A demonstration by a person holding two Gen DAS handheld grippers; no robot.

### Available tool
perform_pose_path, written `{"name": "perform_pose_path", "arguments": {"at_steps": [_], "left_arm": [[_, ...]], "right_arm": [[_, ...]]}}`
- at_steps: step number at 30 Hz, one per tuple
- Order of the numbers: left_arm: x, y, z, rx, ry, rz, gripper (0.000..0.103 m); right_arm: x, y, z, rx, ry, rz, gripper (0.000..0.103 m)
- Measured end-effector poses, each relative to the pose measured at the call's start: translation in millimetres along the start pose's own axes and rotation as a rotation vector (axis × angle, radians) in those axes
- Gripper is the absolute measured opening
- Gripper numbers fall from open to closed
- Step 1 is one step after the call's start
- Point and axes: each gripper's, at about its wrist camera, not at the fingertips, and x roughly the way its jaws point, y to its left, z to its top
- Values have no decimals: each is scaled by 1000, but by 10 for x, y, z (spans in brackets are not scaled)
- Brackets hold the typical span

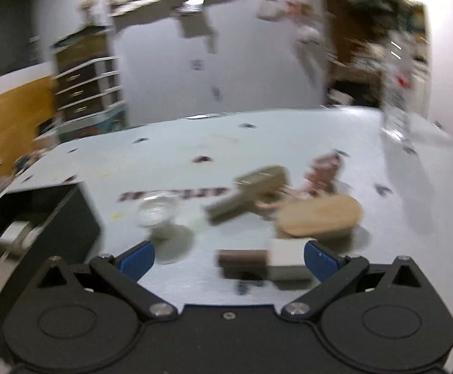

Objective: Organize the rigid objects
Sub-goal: 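Withdraw the right tool and reach to the white block with brown handle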

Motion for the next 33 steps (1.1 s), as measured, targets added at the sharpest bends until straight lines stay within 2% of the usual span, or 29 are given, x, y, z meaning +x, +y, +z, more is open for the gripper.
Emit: {"name": "perform_pose_path", "arguments": {"at_steps": [4, 6, 17, 23, 25, 29, 33], "left_arm": [[2, -2, 2, 0, 2, -2, 3], [2, -1, 3, 0, 3, -2, 3], [4, -3, 4, 1, 4, -3, 3], [4, -3, 6, 0, 4, -3, 3], [3, -3, 5, 1, 4, -3, 3], [5, -5, -1, 2, 4, -3, 3], [11, -11, -8, 2, 5, -4, 3]], "right_arm": [[165, -103, 28, 62, 38, -68, 103], [234, -110, 16, 45, 48, -103, 103], [439, 8, 13, -26, 102, -129, 102], [504, -17, 8, -31, 126, -156, 92], [493, -25, 12, -33, 119, -146, 86], [476, -26, 21, -38, 125, -131, 86], [377, -34, 48, -4, 124, -50, 86]]}}
